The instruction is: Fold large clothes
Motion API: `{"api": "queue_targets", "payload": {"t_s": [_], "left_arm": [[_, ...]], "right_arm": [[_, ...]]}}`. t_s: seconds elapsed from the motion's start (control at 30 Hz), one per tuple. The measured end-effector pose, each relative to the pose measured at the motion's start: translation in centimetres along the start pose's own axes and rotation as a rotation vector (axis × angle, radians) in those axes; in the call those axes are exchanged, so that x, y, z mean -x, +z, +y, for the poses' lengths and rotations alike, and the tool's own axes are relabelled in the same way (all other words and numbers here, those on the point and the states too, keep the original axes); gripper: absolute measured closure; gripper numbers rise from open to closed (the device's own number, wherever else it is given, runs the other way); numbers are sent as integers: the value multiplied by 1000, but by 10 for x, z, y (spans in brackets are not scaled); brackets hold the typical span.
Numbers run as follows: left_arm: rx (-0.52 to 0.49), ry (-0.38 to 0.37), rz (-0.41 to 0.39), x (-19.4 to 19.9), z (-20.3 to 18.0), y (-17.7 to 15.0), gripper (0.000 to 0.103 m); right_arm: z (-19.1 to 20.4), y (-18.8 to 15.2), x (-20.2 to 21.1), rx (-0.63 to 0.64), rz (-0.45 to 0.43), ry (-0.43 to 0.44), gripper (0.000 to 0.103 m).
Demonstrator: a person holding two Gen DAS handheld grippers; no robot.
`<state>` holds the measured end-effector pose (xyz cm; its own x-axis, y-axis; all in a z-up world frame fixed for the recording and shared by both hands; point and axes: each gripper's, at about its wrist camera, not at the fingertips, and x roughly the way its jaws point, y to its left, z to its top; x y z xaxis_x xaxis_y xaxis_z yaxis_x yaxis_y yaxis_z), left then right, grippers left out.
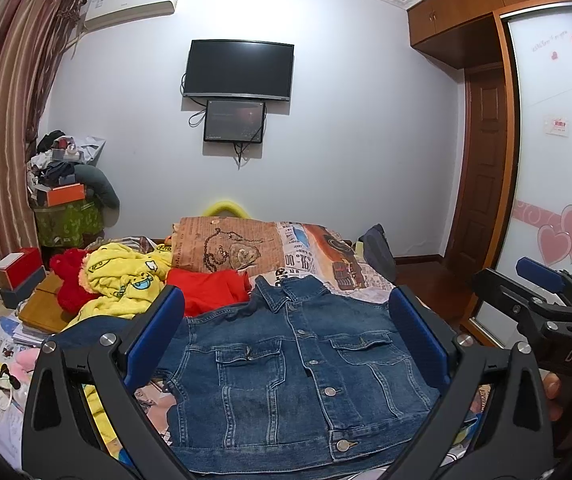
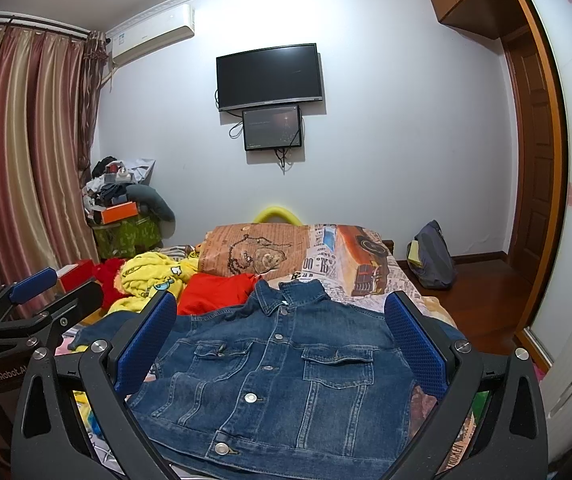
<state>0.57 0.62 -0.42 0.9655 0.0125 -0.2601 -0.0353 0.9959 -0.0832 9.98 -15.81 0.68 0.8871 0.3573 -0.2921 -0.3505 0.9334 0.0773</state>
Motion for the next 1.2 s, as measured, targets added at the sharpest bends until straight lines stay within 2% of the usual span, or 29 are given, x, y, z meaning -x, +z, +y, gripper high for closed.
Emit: {"api": "queue_targets", "payload": {"t_s": [0.4,1.2], "left_arm": [[14,9,11,-4,3,-1,1],[-20,18,6,-5,-8,1,1]], "right_arm": [[0,-3,-3,-2,2,3,0],[-2,-2,-2,-6,1,3,0]]}}
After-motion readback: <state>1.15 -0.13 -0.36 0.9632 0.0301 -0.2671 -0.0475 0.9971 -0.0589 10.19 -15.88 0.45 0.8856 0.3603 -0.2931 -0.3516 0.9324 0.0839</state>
